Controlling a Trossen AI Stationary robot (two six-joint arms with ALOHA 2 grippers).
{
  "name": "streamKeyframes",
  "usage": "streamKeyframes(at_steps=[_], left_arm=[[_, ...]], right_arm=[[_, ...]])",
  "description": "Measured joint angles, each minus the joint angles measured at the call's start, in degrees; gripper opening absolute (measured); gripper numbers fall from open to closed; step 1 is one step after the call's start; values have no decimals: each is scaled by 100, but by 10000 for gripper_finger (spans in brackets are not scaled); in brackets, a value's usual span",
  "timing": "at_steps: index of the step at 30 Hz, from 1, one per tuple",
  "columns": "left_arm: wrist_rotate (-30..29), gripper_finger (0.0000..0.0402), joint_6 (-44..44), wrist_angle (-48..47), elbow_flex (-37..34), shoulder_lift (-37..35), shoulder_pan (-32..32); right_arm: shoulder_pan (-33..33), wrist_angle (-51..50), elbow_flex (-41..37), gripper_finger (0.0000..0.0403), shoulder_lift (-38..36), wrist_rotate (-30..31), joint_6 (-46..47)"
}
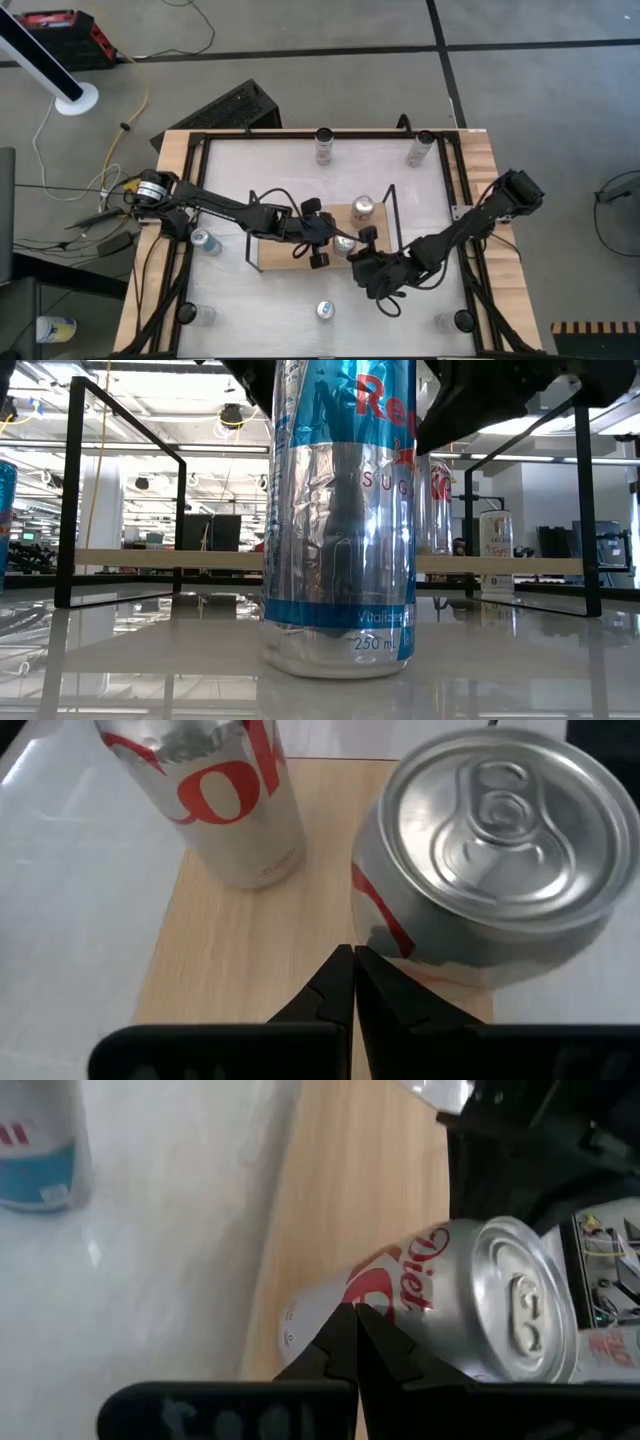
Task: Place canned beverage on shelf
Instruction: Put the red silver soda can on the shelf aligned with the other red silver soda can
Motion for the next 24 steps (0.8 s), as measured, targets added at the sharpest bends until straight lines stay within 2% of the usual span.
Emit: streamKeyframes(at_steps=[8, 17, 20, 24], left_arm=[[356, 0, -28, 37, 0, 0, 9], [842, 0, -74, 131, 0, 0, -13], [816, 0, -74, 145, 0, 0, -11], [456, 0, -81, 133, 0, 0, 1]], right_arm=[[-5, -491, 0, 23, -44, 101, 389], [352, -1376, -4, 23, -359, 300, 1470], [561, -1443, -11, 23, -356, 331, 1485], [838, -1475, -9, 24, -350, 339, 1493]])
